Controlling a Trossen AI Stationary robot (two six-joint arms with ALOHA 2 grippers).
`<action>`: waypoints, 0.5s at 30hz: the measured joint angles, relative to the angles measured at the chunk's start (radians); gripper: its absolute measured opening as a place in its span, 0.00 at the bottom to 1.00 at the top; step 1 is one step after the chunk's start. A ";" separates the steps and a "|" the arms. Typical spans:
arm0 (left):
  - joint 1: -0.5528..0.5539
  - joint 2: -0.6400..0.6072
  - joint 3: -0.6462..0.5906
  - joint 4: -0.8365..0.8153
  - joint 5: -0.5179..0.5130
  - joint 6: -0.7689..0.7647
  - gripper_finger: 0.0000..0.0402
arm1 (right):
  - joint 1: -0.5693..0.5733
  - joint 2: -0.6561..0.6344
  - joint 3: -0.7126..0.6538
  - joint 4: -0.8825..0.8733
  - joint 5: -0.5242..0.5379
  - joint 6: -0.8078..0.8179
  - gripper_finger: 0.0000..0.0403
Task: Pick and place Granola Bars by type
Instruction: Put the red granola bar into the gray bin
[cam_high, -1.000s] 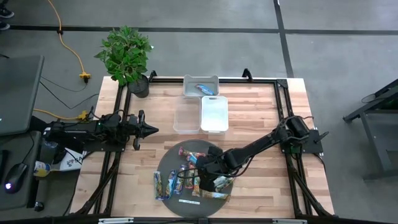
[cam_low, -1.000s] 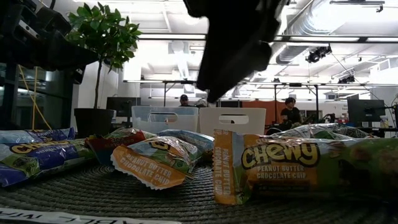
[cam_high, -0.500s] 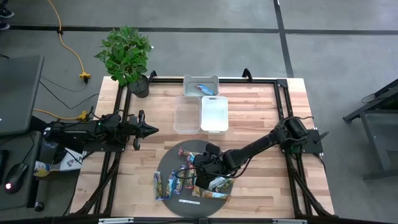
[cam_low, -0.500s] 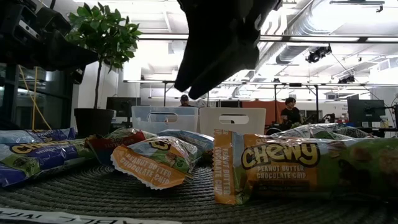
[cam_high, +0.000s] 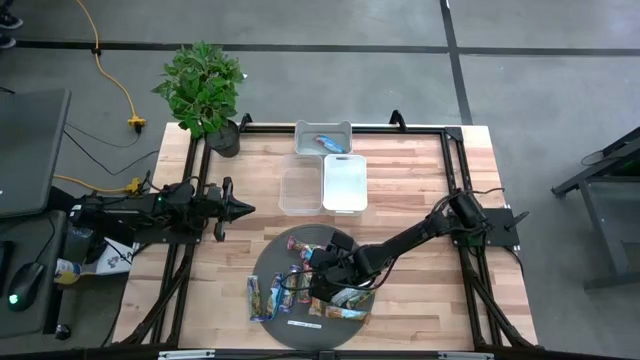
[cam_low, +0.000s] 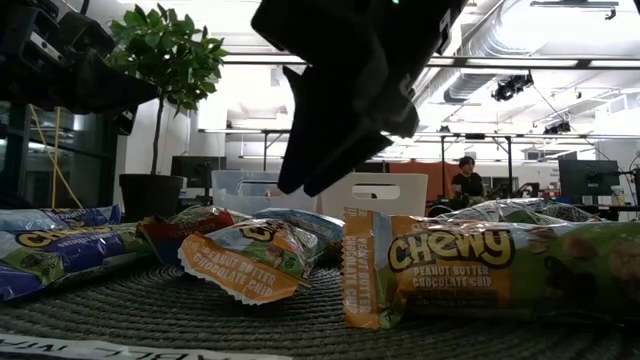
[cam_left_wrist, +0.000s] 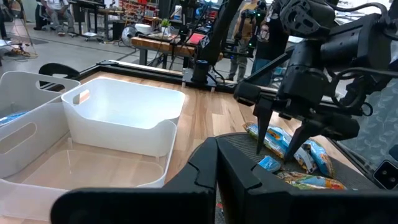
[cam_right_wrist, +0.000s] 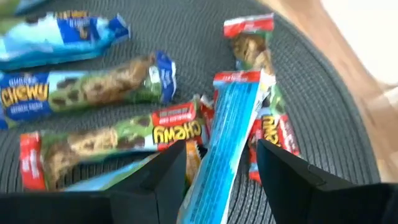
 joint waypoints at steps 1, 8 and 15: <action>0.000 0.000 0.000 0.000 0.000 0.000 0.00 | -0.002 0.000 0.000 0.001 0.007 0.000 0.45; 0.000 0.000 0.000 0.000 0.000 0.000 0.00 | -0.003 0.013 0.001 0.005 -0.003 0.000 0.45; 0.000 0.000 0.000 0.000 0.000 0.000 0.00 | -0.004 0.041 0.000 0.025 -0.006 0.009 0.45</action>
